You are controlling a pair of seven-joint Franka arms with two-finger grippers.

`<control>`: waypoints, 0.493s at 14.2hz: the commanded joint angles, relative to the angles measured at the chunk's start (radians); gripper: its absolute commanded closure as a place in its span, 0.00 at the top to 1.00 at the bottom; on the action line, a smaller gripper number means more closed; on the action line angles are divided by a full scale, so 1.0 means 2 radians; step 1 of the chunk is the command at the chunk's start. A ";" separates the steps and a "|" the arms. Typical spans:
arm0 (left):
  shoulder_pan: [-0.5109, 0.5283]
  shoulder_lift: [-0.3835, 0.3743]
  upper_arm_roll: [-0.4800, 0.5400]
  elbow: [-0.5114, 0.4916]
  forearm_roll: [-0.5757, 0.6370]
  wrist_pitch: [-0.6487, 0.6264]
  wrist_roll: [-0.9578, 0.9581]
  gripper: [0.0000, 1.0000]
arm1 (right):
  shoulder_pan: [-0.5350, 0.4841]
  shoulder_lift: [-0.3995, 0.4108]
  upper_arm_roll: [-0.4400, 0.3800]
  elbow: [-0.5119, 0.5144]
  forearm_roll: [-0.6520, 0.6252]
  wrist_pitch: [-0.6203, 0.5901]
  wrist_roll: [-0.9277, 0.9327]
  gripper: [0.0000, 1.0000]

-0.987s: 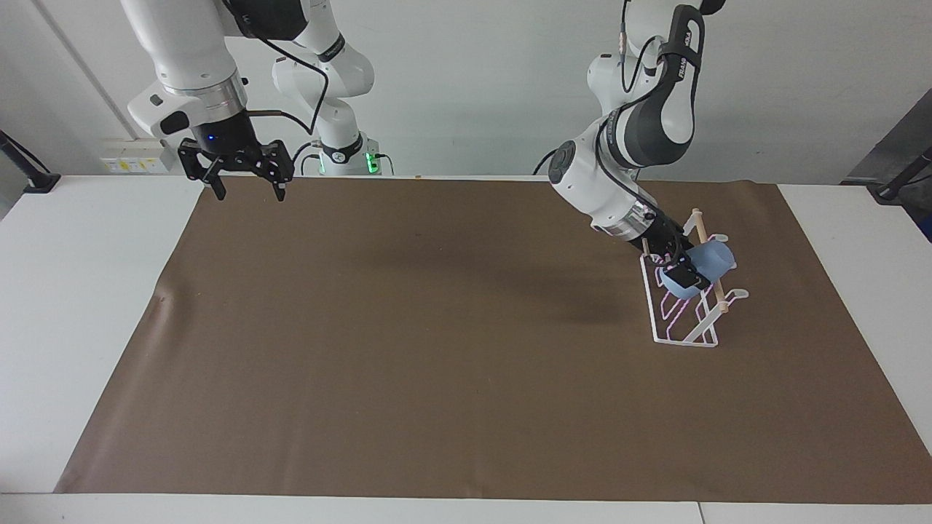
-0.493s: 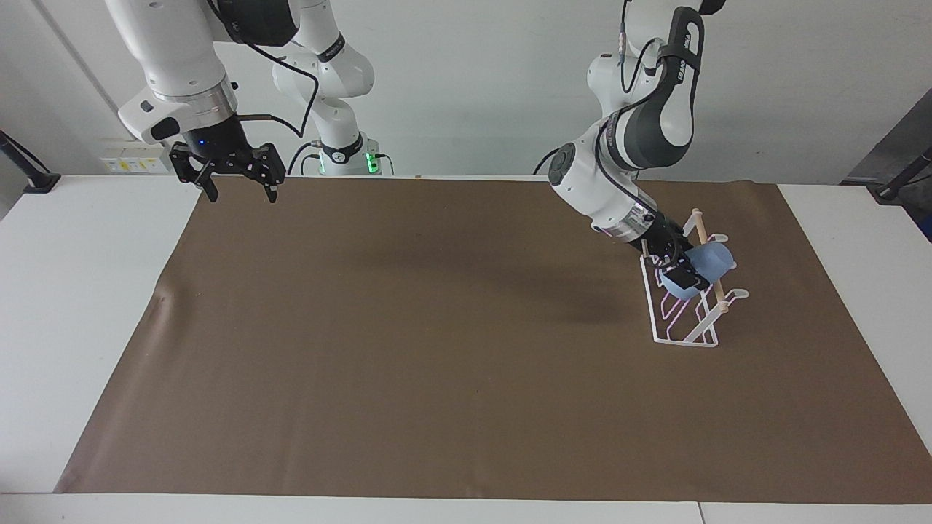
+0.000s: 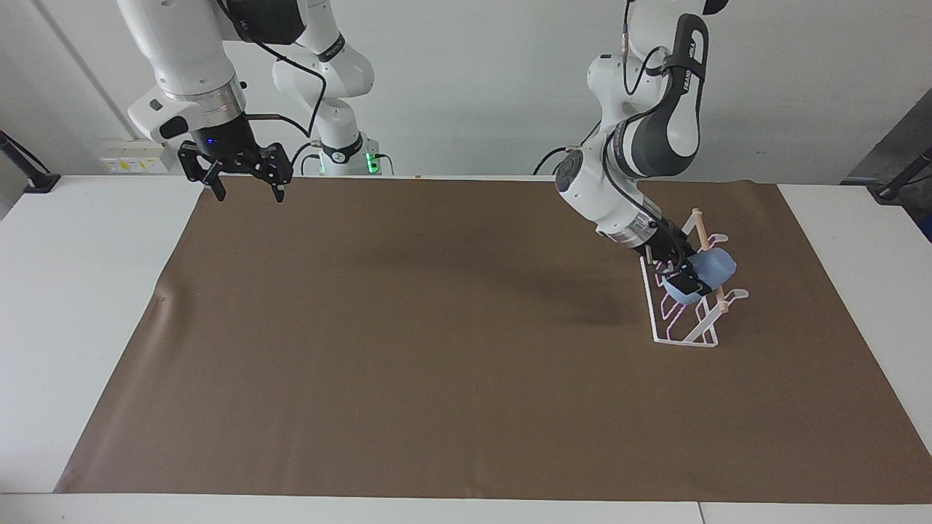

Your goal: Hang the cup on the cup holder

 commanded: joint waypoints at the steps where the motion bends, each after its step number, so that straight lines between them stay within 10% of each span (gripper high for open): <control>1: 0.006 -0.011 -0.003 -0.011 0.005 0.013 -0.002 1.00 | -0.001 -0.011 0.001 -0.013 0.006 -0.002 0.005 1.00; 7: 0.007 -0.010 -0.003 0.042 -0.057 -0.021 0.001 1.00 | -0.001 -0.012 0.001 -0.013 0.006 -0.003 0.007 1.00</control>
